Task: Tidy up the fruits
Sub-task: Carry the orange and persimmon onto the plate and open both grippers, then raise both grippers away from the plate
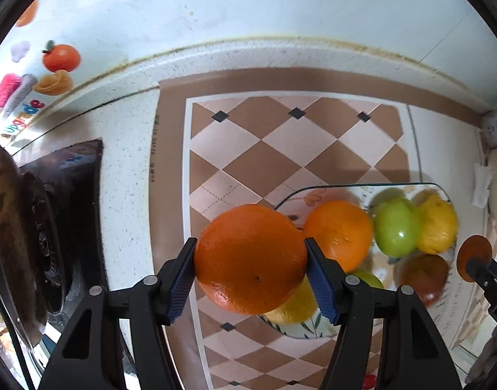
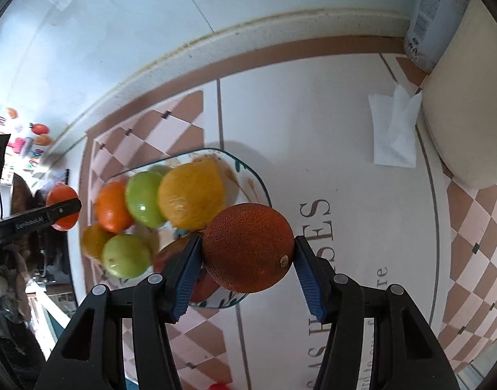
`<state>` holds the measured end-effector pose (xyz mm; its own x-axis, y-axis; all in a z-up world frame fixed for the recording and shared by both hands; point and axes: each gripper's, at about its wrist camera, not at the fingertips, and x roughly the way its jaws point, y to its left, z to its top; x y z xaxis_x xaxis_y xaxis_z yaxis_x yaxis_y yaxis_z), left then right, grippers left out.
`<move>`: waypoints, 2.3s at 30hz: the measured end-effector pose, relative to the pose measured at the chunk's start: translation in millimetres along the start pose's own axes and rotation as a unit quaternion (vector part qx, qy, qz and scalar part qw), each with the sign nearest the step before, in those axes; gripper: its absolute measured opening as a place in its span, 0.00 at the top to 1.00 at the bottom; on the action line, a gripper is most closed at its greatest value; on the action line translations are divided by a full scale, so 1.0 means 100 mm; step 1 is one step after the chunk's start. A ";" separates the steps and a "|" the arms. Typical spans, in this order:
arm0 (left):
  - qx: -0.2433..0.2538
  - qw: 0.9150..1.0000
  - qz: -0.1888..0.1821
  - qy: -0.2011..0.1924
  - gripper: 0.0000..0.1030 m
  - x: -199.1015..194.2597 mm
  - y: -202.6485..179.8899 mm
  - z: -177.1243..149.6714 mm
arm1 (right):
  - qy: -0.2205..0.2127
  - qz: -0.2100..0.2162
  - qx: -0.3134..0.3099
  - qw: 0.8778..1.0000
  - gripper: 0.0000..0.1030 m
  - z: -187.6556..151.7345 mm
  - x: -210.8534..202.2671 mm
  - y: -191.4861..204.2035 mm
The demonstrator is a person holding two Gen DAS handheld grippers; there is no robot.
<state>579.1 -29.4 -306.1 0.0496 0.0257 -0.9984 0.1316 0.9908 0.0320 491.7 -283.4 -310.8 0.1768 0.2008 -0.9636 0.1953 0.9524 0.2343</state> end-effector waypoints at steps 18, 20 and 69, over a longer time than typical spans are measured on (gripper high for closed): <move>-0.055 0.991 -0.109 0.056 0.40 0.33 0.33 -0.04 | 0.030 0.023 0.012 0.999 0.34 0.07 0.22 0.05; -0.061 0.989 -0.117 0.064 0.40 0.36 0.37 -0.02 | 0.029 0.022 0.013 0.999 0.31 0.08 0.21 0.06; -0.028 0.974 -0.010 -0.226 0.14 -1.53 -0.25 -1.96 | -0.165 -0.097 -0.083 0.978 0.09 -1.49 -1.51 0.58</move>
<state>374.4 -32.1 -162.9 0.4797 -0.0421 -0.8764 0.0832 0.9965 -0.0023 332.4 -223.7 -171.0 0.4584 -0.0470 -0.8875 0.1019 0.9948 0.0000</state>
